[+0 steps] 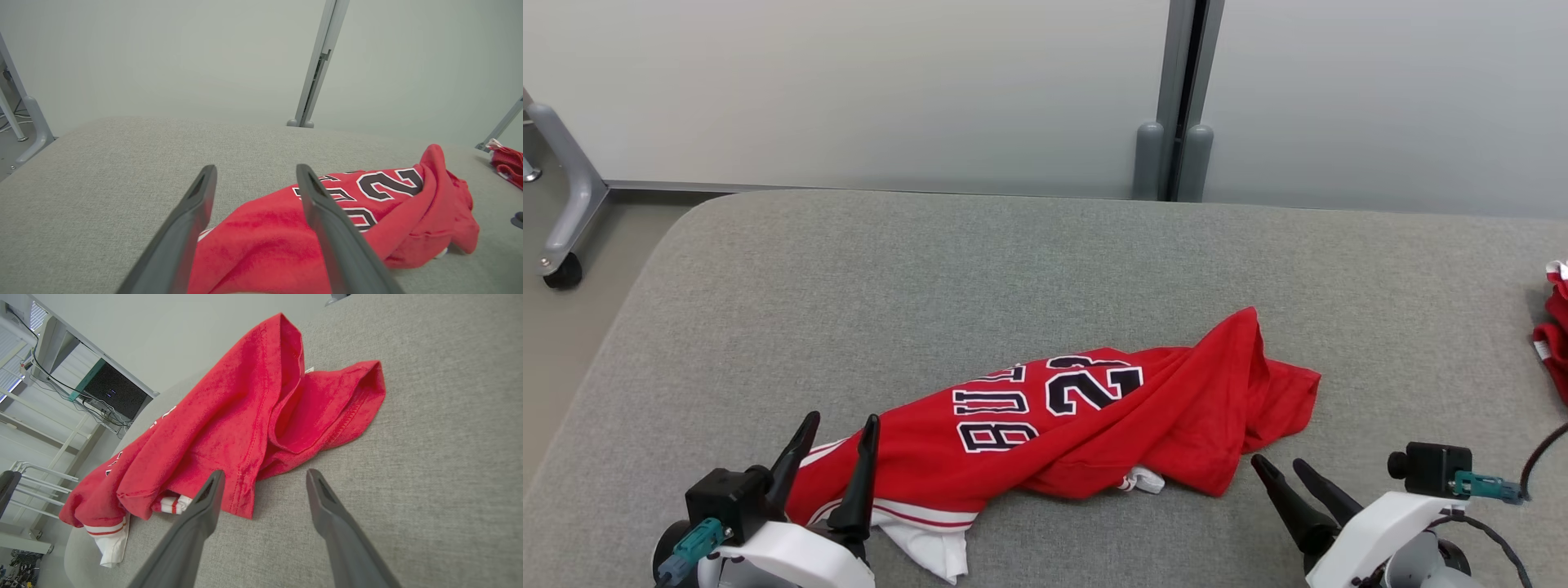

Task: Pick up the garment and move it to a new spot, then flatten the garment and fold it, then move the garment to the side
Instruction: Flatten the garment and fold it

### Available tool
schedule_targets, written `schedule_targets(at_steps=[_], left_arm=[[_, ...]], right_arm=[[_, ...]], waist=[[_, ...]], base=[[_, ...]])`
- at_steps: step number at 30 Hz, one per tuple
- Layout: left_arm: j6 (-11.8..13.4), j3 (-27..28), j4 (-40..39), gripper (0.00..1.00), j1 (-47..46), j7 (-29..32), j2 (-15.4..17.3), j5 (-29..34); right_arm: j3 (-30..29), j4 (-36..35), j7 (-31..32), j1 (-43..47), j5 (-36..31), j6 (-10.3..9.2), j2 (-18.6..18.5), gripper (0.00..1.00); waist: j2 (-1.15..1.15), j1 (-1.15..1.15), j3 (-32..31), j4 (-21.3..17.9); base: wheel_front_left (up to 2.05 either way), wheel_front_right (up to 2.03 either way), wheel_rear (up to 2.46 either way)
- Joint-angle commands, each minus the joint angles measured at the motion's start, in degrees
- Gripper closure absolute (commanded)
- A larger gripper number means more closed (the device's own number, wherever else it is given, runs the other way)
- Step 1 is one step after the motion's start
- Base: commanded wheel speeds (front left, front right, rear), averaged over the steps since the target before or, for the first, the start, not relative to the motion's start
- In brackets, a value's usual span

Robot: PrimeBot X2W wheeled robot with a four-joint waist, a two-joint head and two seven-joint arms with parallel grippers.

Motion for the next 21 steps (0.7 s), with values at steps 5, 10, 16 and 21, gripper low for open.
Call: schedule_targets(at_steps=[5, 10, 16, 21], left_arm=[[-0.2, -0.4, 0.3, 0.0, -0.6, -0.1, -0.4, -0.2], [-0.2, -0.6, 0.7, 0.0, -0.7, -0.2, -0.6, -0.1], [-0.2, -0.8, 1.0, 0.0, -0.4, -0.3, -0.5, -0.3], [0.0, -0.7, 1.0, 0.0, -0.4, -0.3, -0.3, -0.4]], right_arm=[[1.8, 3.0, 3.4, -2.4, 1.8, 0.03, 1.3, 0.0], [2.8, 5.5, 4.2, -3.8, 2.5, 0.03, 2.2, 0.0], [3.8, 6.4, 4.2, -4.8, 4.0, 0.03, 2.7, 0.6], [4.7, 5.6, 2.8, -5.3, 3.9, 0.03, 2.3, 1.0]], waist=[[0.0, 0.0, 0.0, 1.4], [0.0, 0.0, -0.2, 2.7], [0.0, 0.0, -0.1, 3.6], [0.0, 0.0, -0.1, 3.7]], base=[[0.0, 0.0, 0.0], [0.0, 0.0, 0.0], [0.0, 0.0, 0.0], [0.0, 0.0, 0.0]])
